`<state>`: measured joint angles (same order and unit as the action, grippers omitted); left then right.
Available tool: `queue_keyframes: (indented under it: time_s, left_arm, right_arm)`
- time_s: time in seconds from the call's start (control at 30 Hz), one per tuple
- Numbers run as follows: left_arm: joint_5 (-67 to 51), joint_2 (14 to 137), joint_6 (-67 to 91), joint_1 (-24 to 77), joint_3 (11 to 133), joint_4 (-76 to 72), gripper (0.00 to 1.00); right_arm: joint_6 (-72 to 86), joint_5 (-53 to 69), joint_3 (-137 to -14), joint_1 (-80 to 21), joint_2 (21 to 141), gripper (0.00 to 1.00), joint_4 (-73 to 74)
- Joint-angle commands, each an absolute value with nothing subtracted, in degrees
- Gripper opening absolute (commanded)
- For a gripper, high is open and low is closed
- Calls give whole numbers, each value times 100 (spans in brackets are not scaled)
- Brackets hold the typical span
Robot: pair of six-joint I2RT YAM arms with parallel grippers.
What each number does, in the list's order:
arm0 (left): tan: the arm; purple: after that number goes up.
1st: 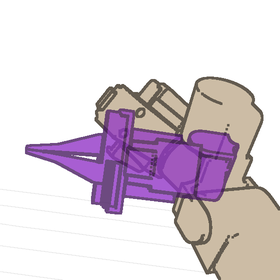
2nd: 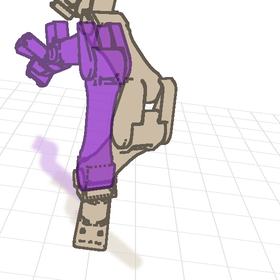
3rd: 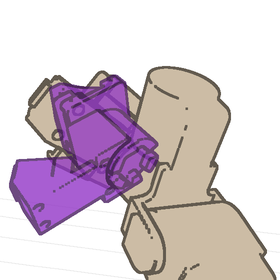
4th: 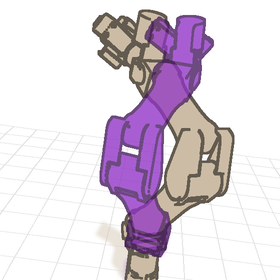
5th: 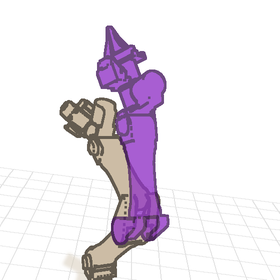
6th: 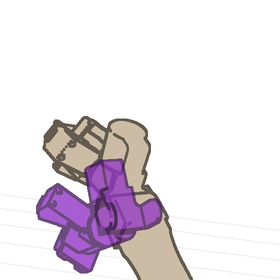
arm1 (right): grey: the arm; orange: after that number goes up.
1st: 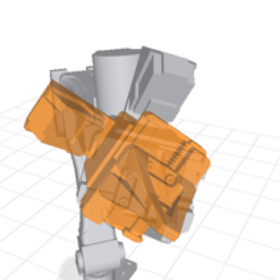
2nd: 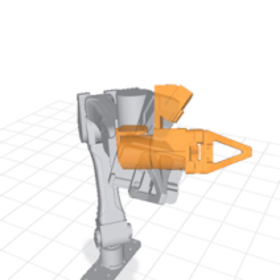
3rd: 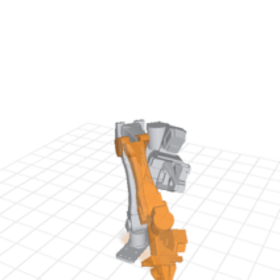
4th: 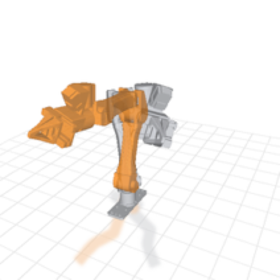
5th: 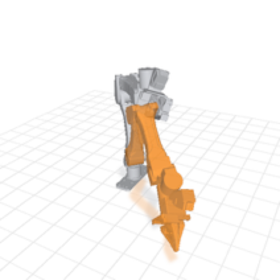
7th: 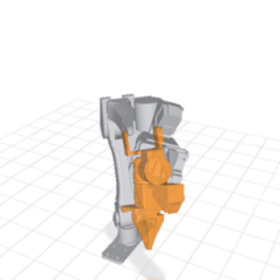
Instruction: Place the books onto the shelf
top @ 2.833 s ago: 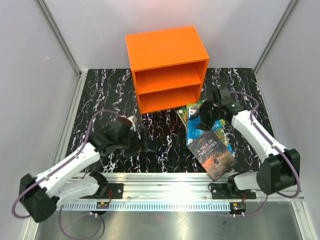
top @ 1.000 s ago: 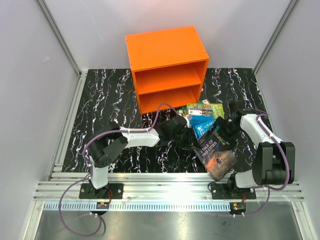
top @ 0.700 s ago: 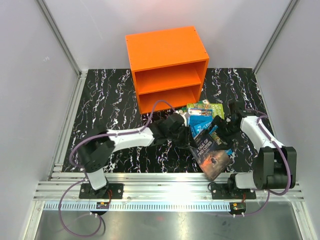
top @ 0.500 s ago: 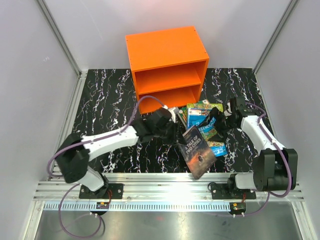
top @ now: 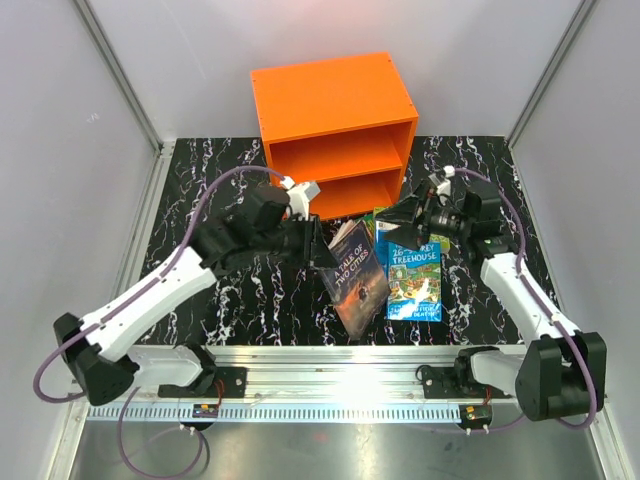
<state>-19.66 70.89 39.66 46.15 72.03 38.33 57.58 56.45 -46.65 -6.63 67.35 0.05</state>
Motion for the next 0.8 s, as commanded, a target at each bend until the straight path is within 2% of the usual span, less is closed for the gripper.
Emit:
queue_keyframes:
  time_s: [0.0, 0.13, 0.5, 0.77]
  left_arm:
    - [-2874, 6479, 4078, 4500, 7848, 3375, 0]
    - [-3049, 6337, 4280, 4377, 8164, 3445, 0]
    - [-3208, 5933, 4702, 3868, 8271, 3218, 0]
    - [-3717, 5959, 5273, 3367, 8411, 2409, 0]
  right_arm:
    - [6837, 6187, -4745, -1159, 6706, 100, -2142]
    - [7503, 6065, -4799, -1687, 6838, 100, -3162]
    - [8762, 6328, -4676, -1898, 7268, 100, -5069]
    - [8843, 6390, -4465, -2224, 7102, 100, -5151]
